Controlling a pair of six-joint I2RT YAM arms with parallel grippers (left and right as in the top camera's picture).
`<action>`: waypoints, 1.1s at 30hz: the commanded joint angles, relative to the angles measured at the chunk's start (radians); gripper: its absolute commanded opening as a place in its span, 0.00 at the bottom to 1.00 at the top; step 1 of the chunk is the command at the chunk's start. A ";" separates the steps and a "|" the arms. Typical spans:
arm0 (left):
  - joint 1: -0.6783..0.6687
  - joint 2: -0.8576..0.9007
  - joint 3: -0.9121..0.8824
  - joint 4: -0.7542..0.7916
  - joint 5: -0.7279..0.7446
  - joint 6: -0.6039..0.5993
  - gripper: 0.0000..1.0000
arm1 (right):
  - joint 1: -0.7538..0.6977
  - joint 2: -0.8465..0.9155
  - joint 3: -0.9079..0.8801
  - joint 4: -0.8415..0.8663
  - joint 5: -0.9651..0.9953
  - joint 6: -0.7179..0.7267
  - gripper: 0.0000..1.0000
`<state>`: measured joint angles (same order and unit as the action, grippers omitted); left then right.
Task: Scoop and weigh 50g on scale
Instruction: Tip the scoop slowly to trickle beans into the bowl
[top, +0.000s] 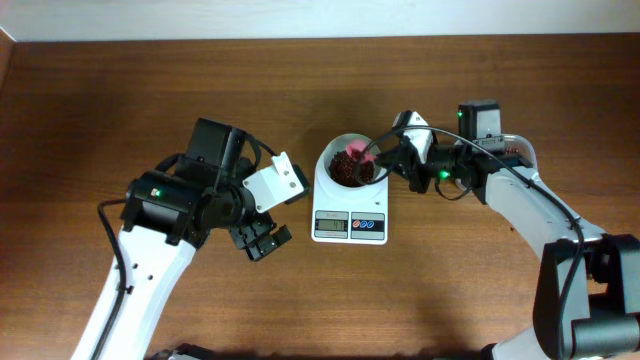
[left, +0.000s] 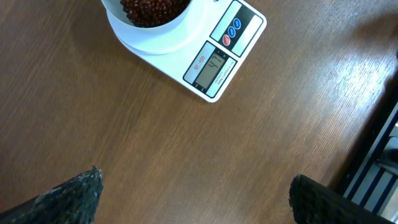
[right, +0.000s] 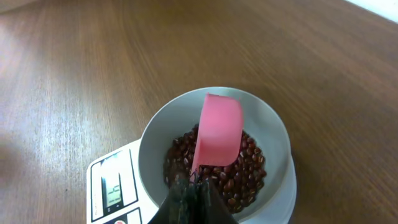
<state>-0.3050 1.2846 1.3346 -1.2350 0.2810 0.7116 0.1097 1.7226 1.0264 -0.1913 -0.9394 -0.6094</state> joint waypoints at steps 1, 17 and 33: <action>0.006 -0.009 0.018 -0.001 0.011 0.013 0.99 | 0.003 0.000 -0.007 -0.009 -0.002 -0.005 0.04; 0.006 -0.009 0.018 -0.001 0.011 0.013 0.99 | 0.003 0.000 -0.007 -0.021 0.010 -0.004 0.04; 0.006 -0.009 0.018 -0.001 0.011 0.013 0.99 | 0.024 0.000 -0.006 0.028 0.079 0.015 0.04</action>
<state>-0.3050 1.2846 1.3346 -1.2350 0.2810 0.7116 0.1234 1.7226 1.0245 -0.1741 -0.8639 -0.6018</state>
